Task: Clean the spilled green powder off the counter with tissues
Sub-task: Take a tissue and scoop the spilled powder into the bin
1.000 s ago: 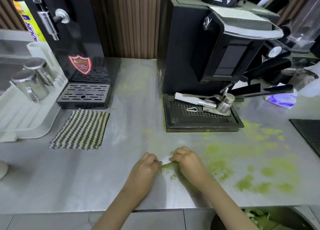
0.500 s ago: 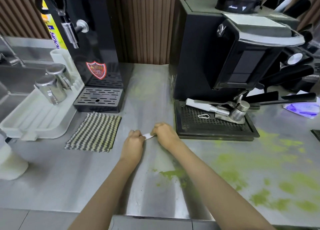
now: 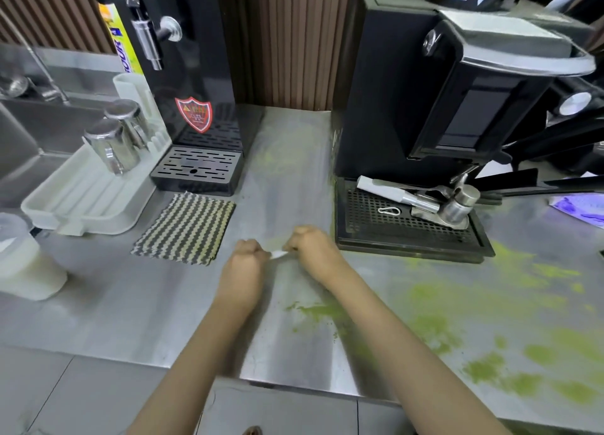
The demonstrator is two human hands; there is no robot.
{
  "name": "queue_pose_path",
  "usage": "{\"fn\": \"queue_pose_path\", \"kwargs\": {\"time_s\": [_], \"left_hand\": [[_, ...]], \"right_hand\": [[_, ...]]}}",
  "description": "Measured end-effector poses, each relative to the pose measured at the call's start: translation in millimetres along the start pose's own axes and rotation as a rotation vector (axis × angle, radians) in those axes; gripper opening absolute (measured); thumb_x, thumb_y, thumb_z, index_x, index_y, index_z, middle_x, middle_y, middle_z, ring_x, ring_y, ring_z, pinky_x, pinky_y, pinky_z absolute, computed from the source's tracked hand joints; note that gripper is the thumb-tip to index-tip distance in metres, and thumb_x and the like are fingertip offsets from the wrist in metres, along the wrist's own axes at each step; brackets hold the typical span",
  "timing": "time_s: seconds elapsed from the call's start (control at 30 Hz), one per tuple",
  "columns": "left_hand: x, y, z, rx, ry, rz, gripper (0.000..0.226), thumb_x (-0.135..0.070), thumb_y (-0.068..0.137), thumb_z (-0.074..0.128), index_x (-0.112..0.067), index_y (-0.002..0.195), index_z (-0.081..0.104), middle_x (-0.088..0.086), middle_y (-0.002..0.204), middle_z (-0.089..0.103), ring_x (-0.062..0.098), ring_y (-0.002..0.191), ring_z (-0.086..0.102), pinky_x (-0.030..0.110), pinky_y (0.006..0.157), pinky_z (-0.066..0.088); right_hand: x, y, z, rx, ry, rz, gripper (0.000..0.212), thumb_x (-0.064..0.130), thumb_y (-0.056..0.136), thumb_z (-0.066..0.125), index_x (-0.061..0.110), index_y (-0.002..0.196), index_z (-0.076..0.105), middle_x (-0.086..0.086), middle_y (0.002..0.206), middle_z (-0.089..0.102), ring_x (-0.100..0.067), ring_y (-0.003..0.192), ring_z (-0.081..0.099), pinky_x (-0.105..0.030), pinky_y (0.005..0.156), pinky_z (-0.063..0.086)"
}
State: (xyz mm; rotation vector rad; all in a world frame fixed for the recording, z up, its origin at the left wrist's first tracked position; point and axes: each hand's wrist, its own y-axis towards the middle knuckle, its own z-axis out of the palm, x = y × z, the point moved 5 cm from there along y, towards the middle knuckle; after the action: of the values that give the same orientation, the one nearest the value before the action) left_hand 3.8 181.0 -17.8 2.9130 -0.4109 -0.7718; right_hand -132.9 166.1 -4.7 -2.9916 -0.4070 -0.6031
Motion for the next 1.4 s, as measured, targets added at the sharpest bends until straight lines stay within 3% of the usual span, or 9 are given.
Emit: {"fn": "queue_pose_path", "kwargs": {"time_s": [0.07, 0.17, 0.37, 0.57, 0.7, 0.87, 1.03, 1.23, 1.4], "left_hand": [[15, 0, 10, 0.066, 0.044, -0.042, 0.021, 0.018, 0.068, 0.059, 0.006, 0.082, 0.069, 0.02, 0.082, 0.057, 0.037, 0.081, 0.054, 0.045, 0.066, 0.049], [6, -31, 19, 0.055, 0.112, -0.027, 0.02, 0.016, 0.059, 0.067, 0.001, 0.072, 0.07, 0.013, 0.07, 0.058, 0.032, 0.067, 0.054, 0.036, 0.051, 0.051], [-63, -105, 41, -0.028, 0.123, 0.137, 0.014, 0.005, 0.053, 0.068, -0.008, 0.06, 0.066, 0.004, 0.061, 0.052, 0.021, 0.057, 0.05, 0.027, 0.038, 0.04], [-62, -109, 15, -0.165, 0.005, -0.043, 0.01, 0.006, 0.058, 0.056, 0.0, 0.063, 0.063, 0.012, 0.066, 0.055, 0.028, 0.06, 0.054, 0.029, 0.044, 0.048], [-31, -104, 7, -0.135, 0.07, -0.266, 0.022, 0.012, 0.059, 0.046, 0.004, 0.064, 0.066, 0.015, 0.066, 0.053, 0.031, 0.062, 0.051, 0.032, 0.049, 0.04], [-90, -118, 27, -0.085, 0.287, -0.12, 0.018, 0.003, 0.036, 0.044, -0.011, 0.038, 0.056, 0.003, 0.047, 0.047, 0.02, 0.043, 0.047, 0.021, 0.04, 0.03], [-138, -133, 71, 0.016, 0.189, -0.031, 0.037, 0.008, 0.023, 0.072, -0.013, 0.046, 0.054, 0.002, 0.056, 0.05, 0.017, 0.052, 0.048, 0.022, 0.043, 0.033], [-103, -107, 37, -0.088, 0.027, -0.05, 0.029, 0.015, 0.04, 0.07, -0.006, 0.058, 0.06, 0.008, 0.062, 0.051, 0.024, 0.058, 0.051, 0.022, 0.049, 0.036], [-59, -77, 22, -0.033, 0.051, -0.25, 0.023, 0.013, 0.078, 0.049, 0.004, 0.093, 0.064, 0.022, 0.098, 0.054, 0.034, 0.094, 0.05, 0.037, 0.077, 0.045]], "right_hand": [[6, 12, 15, 0.096, 0.013, -0.002, 0.024, 0.01, 0.083, 0.056, 0.007, 0.103, 0.069, -0.015, 0.104, 0.059, -0.028, 0.103, 0.054, -0.024, 0.08, 0.038], [8, -7, 19, 0.109, 0.017, -0.075, 0.023, 0.007, 0.082, 0.056, 0.006, 0.099, 0.07, -0.016, 0.101, 0.06, -0.028, 0.1, 0.053, -0.029, 0.083, 0.043], [-21, -100, 19, 0.07, -0.011, -0.305, 0.015, 0.005, 0.069, 0.064, 0.013, 0.079, 0.072, -0.005, 0.077, 0.063, -0.026, 0.076, 0.057, -0.033, 0.062, 0.052], [6, -76, -7, -0.023, 0.008, -0.454, 0.023, -0.002, 0.053, 0.066, 0.014, 0.068, 0.073, -0.004, 0.066, 0.062, -0.023, 0.065, 0.06, -0.019, 0.057, 0.044], [30, -52, 18, 0.171, 0.007, -0.402, 0.018, 0.002, 0.071, 0.061, 0.003, 0.085, 0.073, -0.018, 0.088, 0.064, -0.03, 0.091, 0.058, -0.031, 0.076, 0.047], [-4, -84, 19, 0.184, 0.065, -0.447, 0.021, 0.006, 0.062, 0.054, 0.006, 0.074, 0.072, -0.013, 0.076, 0.065, -0.029, 0.077, 0.06, -0.027, 0.069, 0.045], [-61, -128, 0, 0.197, 0.011, -0.437, 0.028, -0.006, 0.056, 0.058, 0.012, 0.072, 0.072, -0.003, 0.072, 0.062, -0.026, 0.076, 0.059, -0.027, 0.067, 0.049], [-36, -87, -20, 0.073, 0.053, -0.389, 0.032, -0.013, 0.061, 0.057, 0.008, 0.078, 0.074, -0.009, 0.079, 0.065, -0.026, 0.081, 0.06, -0.025, 0.07, 0.044], [-15, -40, 6, 0.167, 0.1, -0.26, 0.028, -0.007, 0.077, 0.049, 0.002, 0.095, 0.069, -0.017, 0.103, 0.063, -0.029, 0.101, 0.055, -0.029, 0.085, 0.042]]}}
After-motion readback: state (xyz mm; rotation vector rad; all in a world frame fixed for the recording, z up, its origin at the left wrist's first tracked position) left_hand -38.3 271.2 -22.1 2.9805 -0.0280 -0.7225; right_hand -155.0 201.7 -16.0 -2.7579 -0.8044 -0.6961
